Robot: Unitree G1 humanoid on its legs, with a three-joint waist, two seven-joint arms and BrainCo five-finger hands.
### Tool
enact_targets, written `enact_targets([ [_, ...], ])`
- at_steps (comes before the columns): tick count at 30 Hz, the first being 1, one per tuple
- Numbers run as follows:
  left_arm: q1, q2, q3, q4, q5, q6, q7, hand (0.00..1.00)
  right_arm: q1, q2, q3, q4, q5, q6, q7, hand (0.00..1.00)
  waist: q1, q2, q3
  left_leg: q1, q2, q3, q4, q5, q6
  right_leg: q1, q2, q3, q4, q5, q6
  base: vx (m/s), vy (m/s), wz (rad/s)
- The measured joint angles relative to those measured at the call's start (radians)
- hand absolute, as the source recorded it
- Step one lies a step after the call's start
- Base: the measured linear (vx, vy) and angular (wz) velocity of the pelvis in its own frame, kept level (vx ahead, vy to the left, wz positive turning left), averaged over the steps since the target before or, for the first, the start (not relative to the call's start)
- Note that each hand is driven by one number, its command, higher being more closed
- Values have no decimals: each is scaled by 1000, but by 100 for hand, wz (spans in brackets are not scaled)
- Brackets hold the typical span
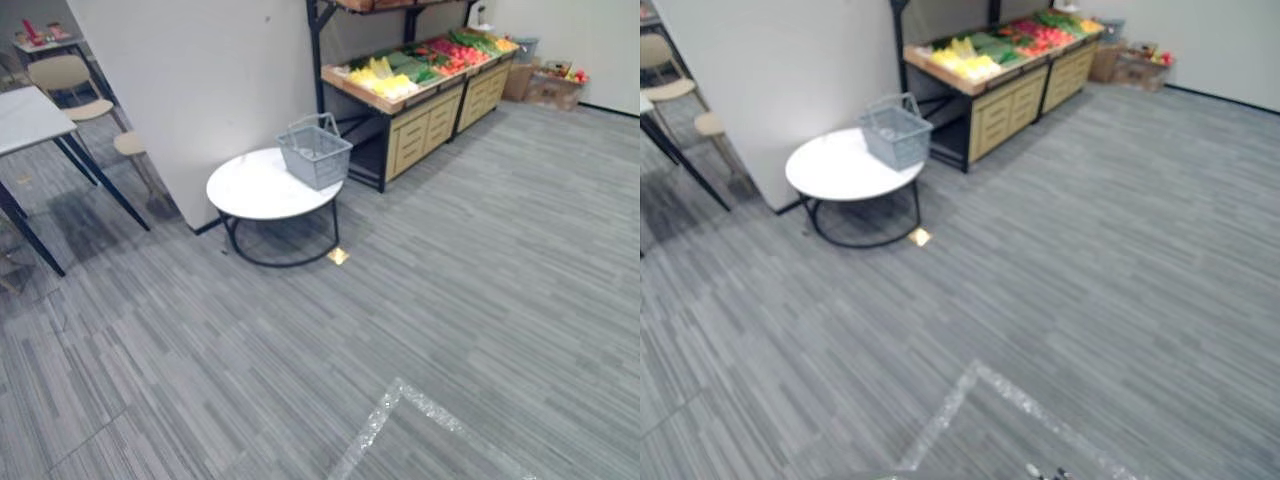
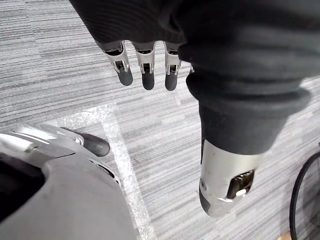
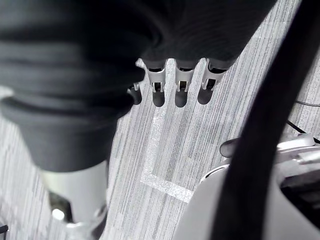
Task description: Pick vegetable in the basket
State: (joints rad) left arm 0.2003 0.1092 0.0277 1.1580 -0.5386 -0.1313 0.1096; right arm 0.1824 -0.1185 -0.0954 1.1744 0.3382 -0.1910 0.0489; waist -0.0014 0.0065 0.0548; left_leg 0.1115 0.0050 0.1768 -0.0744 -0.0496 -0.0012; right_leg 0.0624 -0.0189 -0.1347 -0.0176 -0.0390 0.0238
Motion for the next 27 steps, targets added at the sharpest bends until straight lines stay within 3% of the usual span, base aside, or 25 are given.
enact_targets([
  [15,-20,4,8,19,84,3,6,0,-34,13,-24,10,14,-29,-23,0,-17,2,25,32,2,16,-12,-15,-26,30,0,-1,-22,6,12,-3,-15,-4],
  [27,-17,9,-32,16,88,-11,36,0,-24,9,-24,-21,-25,-6,-13,0,-21,-5,32,31,15,30,-12,-12,-23,32,11,-10,-54,8,20,-53,-32,-4],
])
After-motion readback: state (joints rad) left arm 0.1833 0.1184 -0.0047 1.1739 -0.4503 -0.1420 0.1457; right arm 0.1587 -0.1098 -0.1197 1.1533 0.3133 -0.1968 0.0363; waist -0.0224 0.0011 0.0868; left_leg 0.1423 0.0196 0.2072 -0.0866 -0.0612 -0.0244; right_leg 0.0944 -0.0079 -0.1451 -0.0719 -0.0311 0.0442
